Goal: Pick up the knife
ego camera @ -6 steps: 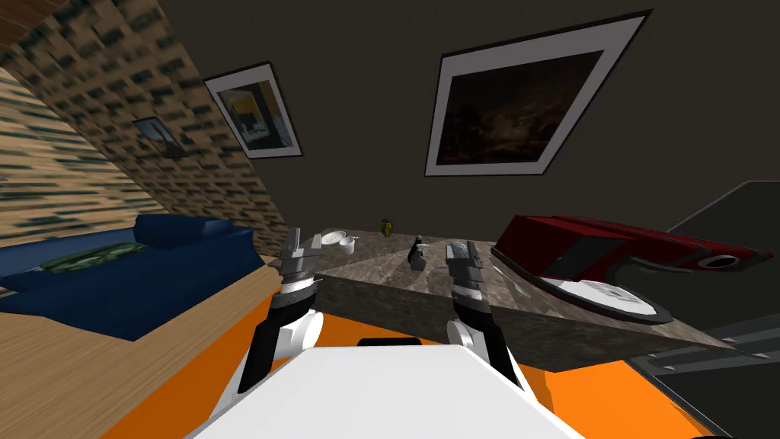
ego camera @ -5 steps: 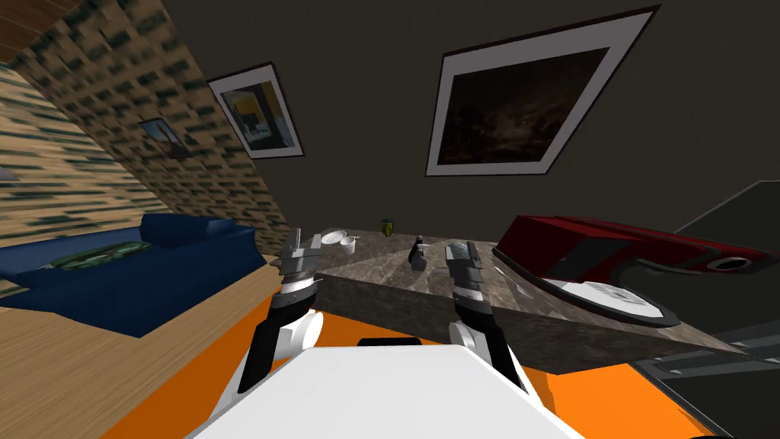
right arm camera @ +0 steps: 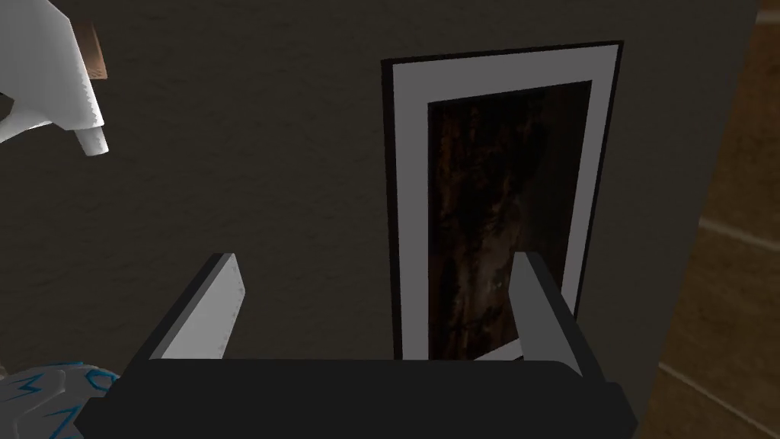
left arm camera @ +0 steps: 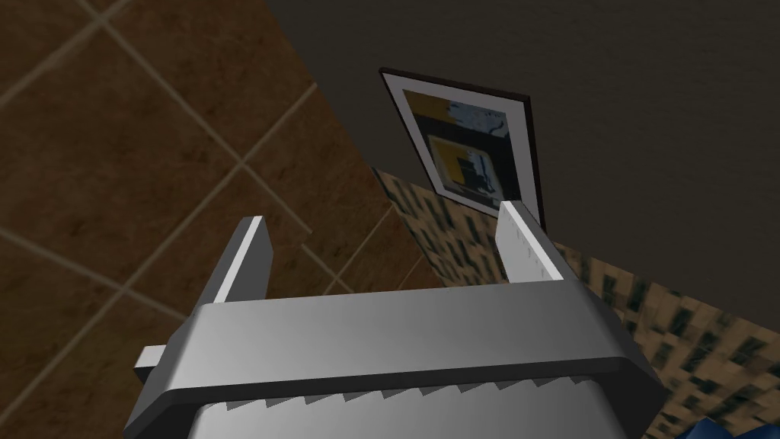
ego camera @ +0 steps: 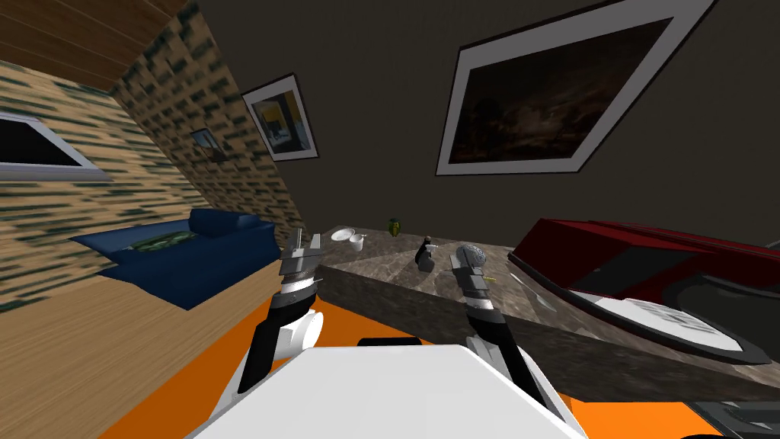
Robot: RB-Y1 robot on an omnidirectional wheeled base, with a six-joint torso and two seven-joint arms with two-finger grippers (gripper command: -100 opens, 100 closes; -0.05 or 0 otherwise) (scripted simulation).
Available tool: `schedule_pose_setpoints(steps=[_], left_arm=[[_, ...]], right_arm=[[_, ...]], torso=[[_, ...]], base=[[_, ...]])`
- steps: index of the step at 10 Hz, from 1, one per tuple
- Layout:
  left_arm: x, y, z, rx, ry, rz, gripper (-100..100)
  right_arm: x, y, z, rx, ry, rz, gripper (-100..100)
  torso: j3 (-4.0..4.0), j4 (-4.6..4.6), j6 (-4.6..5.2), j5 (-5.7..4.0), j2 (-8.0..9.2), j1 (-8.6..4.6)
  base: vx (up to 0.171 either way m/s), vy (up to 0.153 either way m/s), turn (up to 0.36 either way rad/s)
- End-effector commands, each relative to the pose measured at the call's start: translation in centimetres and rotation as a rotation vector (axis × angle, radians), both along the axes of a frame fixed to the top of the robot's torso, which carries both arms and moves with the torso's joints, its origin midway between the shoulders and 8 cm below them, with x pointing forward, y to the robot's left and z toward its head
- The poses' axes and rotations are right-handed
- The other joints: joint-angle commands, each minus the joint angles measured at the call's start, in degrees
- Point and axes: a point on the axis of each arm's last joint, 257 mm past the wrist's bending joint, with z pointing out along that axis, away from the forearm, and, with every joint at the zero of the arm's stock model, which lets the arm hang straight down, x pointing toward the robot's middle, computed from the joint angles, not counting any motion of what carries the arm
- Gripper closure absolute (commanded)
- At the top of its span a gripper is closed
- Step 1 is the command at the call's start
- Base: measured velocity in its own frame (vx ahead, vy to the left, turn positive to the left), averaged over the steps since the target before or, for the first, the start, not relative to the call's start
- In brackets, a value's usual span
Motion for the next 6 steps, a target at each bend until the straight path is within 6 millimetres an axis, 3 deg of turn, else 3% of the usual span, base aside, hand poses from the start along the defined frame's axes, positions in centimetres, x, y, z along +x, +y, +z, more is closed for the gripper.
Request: schedule_pose_setpoints(steps=[1, 3, 4, 6], left_arm=[[0.0, 0.0, 0.0, 0.000, 0.000, 0.000, 0], [0.0, 0.0, 0.0, 0.000, 0.000, 0.000, 0], [0.0, 0.0, 0.0, 0.000, 0.000, 0.000, 0], [0.0, 0.0, 0.0, 0.000, 0.000, 0.000, 0]], right_arm=[[-0.3, -1.0, -1.9, -0.112, 0.057, -0.021, -100], [-0.8, -2.7, -4.7, -0.261, 0.138, -0.050, -100], [-0.8, -2.6, -4.7, -0.270, 0.139, -0.044, -100], [-1.7, -4.7, -7.6, -0.432, 0.231, -0.067, -100]], torso=[[0.00, 0.00, 0.00, 0.00, 0.00, 0.00], [-0.01, 0.00, 0.01, 0.00, -0.01, 0.00], [0.00, 0.00, 0.01, 0.01, 0.00, 0.02], [-0.02, 0.00, 0.00, -0.01, -0.03, -0.02]], base=[[-0.018, 0.033, 0.182], [-0.017, 0.037, 0.193], [-0.014, 0.024, 0.056], [-0.016, 0.031, 0.189]])
